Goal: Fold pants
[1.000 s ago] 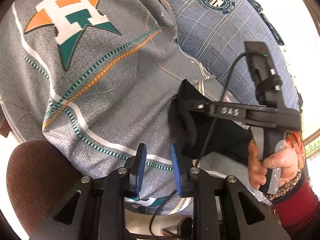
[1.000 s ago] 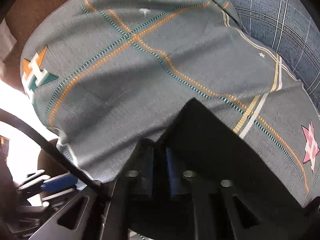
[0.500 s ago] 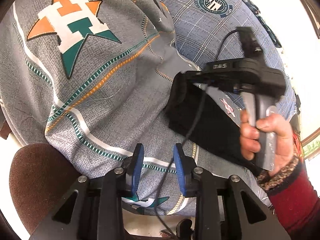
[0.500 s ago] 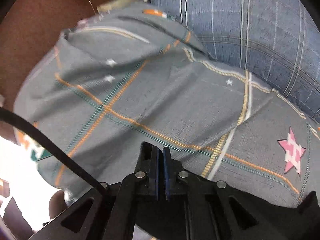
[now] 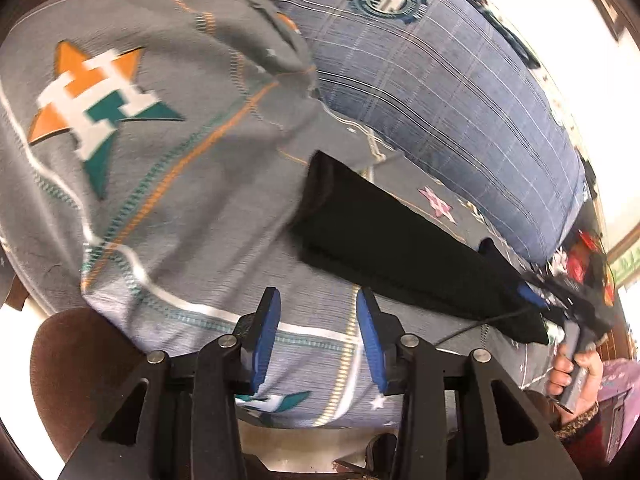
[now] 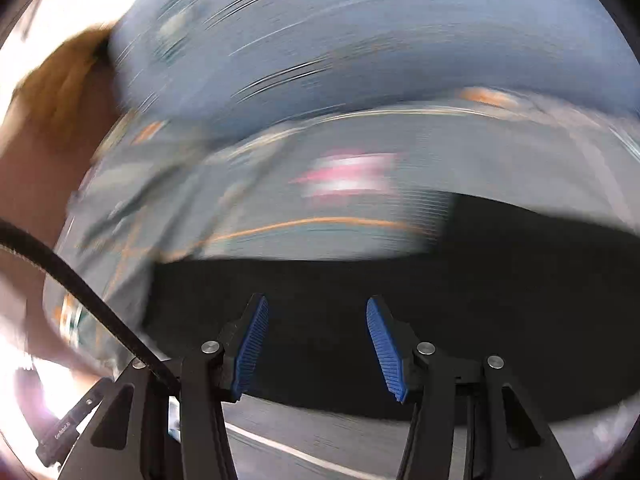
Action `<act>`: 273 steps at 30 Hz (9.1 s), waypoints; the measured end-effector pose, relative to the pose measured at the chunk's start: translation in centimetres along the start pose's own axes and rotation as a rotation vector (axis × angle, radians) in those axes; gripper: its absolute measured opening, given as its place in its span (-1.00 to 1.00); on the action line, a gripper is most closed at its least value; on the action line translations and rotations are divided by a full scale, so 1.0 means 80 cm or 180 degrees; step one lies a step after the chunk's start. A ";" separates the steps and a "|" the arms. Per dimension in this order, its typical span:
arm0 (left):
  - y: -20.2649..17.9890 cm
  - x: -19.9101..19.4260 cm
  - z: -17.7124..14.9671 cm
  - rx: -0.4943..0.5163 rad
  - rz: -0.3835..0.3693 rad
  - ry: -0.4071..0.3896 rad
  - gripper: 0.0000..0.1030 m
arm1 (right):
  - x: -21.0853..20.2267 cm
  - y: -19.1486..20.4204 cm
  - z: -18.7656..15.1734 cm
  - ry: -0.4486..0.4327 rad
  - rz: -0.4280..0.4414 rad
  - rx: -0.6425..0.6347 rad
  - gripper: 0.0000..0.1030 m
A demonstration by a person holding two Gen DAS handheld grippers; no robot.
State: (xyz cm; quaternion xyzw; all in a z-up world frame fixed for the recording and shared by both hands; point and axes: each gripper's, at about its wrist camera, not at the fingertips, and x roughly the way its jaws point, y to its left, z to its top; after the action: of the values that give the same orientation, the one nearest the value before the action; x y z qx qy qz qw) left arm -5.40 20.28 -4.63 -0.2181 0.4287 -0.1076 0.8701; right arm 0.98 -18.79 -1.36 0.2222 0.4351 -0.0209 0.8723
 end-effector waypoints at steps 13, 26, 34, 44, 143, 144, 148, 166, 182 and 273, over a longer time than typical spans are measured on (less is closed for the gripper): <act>-0.108 0.009 -0.010 0.0463 0.0116 0.0047 -0.22 | -0.121 -0.276 0.023 -0.0595 -0.0416 0.1074 0.13; -0.111 0.021 -0.001 0.0529 0.0313 0.0084 -0.20 | -0.106 -0.229 0.086 -0.0514 -0.1232 0.0305 -0.88; -0.102 0.035 0.004 0.0513 0.0266 0.0148 -0.18 | -0.126 -0.233 0.075 -0.0513 -0.1451 0.0459 -0.61; -0.086 0.018 -0.005 0.0396 0.0130 0.0110 -0.13 | -0.150 -0.227 0.006 -0.0469 -0.0907 0.0671 0.19; -0.164 0.025 -0.034 0.0804 -0.0341 0.0239 -0.23 | -0.034 0.040 -0.022 -0.0164 0.1269 -0.0456 0.33; -0.156 0.022 -0.034 0.0748 -0.0326 0.0224 -0.23 | -0.024 0.050 -0.027 -0.0120 0.1273 -0.0457 0.33; -0.135 0.010 -0.032 0.0637 -0.0267 0.0164 -0.20 | 0.026 0.062 -0.048 -0.0004 0.0890 -0.0441 0.33; -0.176 0.012 -0.042 0.1044 0.0197 0.0064 -0.06 | -0.047 -0.066 -0.069 -0.0566 0.0053 0.0269 0.41; -0.320 0.038 -0.039 0.2064 0.0111 0.0147 0.05 | -0.122 -0.193 -0.131 -0.0747 -0.0255 0.0886 0.52; -0.123 0.174 0.136 0.0334 -0.1425 0.0448 -0.81 | 0.042 0.200 -0.100 0.0078 0.0340 -0.1346 -0.69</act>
State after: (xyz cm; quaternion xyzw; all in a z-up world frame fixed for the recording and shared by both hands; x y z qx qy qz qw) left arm 11.71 9.52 -3.83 -0.2541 0.4230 -0.3348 0.8027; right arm 0.74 -0.62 -2.21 0.0573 0.4280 0.1198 0.8940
